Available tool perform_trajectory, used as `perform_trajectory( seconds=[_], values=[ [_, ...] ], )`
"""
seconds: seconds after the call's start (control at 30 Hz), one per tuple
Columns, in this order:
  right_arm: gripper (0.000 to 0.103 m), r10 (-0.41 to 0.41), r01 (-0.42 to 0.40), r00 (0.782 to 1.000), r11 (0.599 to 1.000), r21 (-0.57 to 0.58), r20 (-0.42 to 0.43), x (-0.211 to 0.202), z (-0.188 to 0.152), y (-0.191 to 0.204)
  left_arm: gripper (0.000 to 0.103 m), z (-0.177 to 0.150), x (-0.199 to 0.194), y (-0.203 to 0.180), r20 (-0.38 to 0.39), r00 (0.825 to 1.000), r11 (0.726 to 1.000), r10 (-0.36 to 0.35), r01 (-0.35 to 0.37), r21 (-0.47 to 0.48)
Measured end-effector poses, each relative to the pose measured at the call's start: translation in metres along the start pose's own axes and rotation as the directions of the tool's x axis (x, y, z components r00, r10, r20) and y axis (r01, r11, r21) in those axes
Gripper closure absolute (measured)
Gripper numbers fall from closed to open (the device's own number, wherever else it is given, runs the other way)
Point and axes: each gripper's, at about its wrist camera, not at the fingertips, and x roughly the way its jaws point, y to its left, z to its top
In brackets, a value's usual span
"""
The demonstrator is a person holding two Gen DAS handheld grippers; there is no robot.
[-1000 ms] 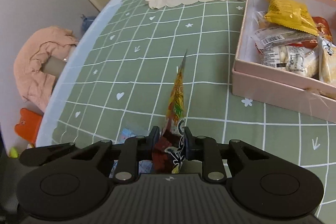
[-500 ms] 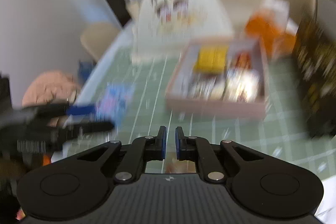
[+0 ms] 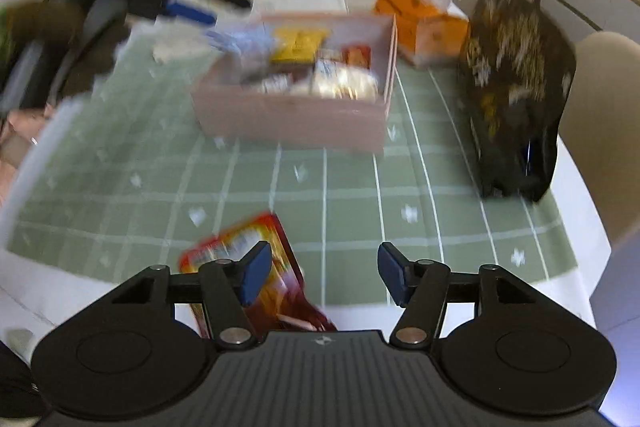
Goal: Organize snacks
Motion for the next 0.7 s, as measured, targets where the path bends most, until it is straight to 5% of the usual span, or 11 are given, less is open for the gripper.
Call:
perform_trajectory(
  seconds=[0.1,0.2,0.33,0.47,0.53,0.6,0.7],
  values=[
    [0.044,0.021,-0.021,1.000,1.000,0.003,-0.008,0.003,-0.013,-0.001,0.042,-0.006,-0.012,-0.001,0.012,1.000,1.000,-0.013,0.014,-0.025],
    [0.044,0.086,-0.086,0.996,0.996,0.021,-0.006,-0.001,-0.023,-0.007,0.042,-0.042,-0.023,-0.022,-0.147,0.989,0.997,-0.015,0.025,0.068],
    [0.034,0.145,-0.144,0.989,0.989,-0.043,0.008,-0.007,-0.034,0.002,0.042,-0.114,-0.026,-0.029,-0.373,0.920,0.988,-0.123,0.148,0.040],
    [0.033,0.182,-0.184,0.983,0.975,-0.128,-0.025,0.008,-0.036,0.023,0.042,-0.161,-0.013,-0.019,-0.459,0.881,0.993,-0.116,0.109,-0.042],
    [0.031,0.169,-0.171,0.985,0.972,-0.162,-0.024,0.018,-0.035,0.034,0.042,-0.166,-0.010,-0.016,-0.432,0.893,0.992,-0.126,0.100,-0.083],
    [0.016,0.175,-0.174,0.985,0.969,-0.175,-0.011,0.024,-0.035,0.040,0.042,-0.164,-0.006,-0.018,-0.426,0.897,0.992,-0.122,0.094,-0.086],
    [0.008,0.170,-0.169,0.985,0.968,-0.187,-0.008,0.035,-0.036,0.043,0.044,-0.160,-0.001,-0.018,-0.400,0.910,0.993,-0.107,0.077,-0.089]
  ],
)
